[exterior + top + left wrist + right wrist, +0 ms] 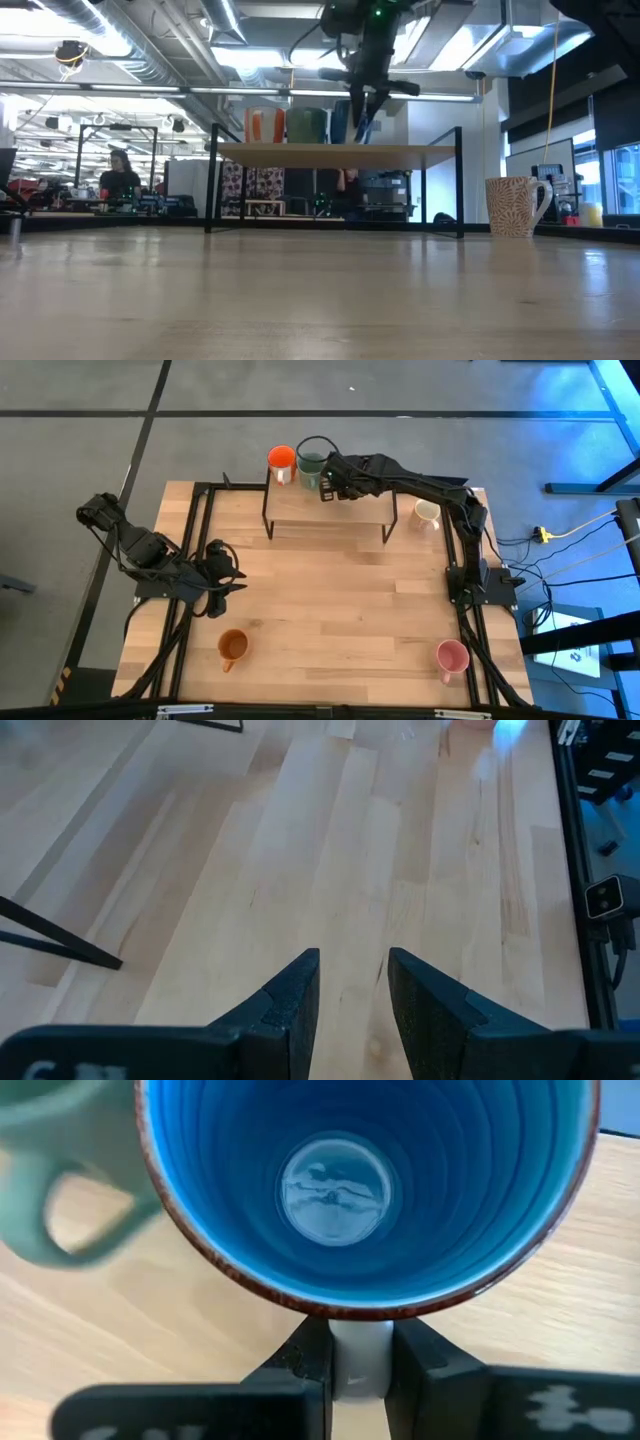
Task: Place coffee mugs
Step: Put the blue mug on the shelf, then put the patterned yellow mug on the shelf
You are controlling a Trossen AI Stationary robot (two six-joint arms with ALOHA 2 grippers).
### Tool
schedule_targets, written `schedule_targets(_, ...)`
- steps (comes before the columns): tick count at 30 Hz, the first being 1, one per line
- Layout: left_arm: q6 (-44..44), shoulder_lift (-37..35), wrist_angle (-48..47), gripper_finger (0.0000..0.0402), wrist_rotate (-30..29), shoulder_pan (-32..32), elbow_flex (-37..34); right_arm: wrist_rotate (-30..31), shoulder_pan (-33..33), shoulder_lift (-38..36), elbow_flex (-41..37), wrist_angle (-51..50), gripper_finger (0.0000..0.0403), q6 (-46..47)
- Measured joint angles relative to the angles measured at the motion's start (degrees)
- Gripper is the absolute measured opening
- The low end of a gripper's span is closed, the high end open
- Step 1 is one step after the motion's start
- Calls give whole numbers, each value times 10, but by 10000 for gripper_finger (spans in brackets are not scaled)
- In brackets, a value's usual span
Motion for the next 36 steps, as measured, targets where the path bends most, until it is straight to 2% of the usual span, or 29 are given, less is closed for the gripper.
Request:
schedule_targets(14, 0, 0, 0, 115, 0, 0, 0, -5, 0, 5, 0, 57, 76, 18)
schedule_targets(17, 0, 0, 0, 115, 0, 0, 0, -4, 4, 5, 0, 73, 97, 6)
schedule_targets(22, -1, 0, 0, 115, 14, 0, 0, 21, 4, -1, 1, 66, 154, 1)
schedule_targets(28, -4, 0, 0, 115, 15, 0, 0, 14, 9, -26, 3, 21, 204, -38)
schedule_targets(36, -5, 0, 0, 115, 16, 0, 0, 20, 62, -112, 4, -73, 213, -101)
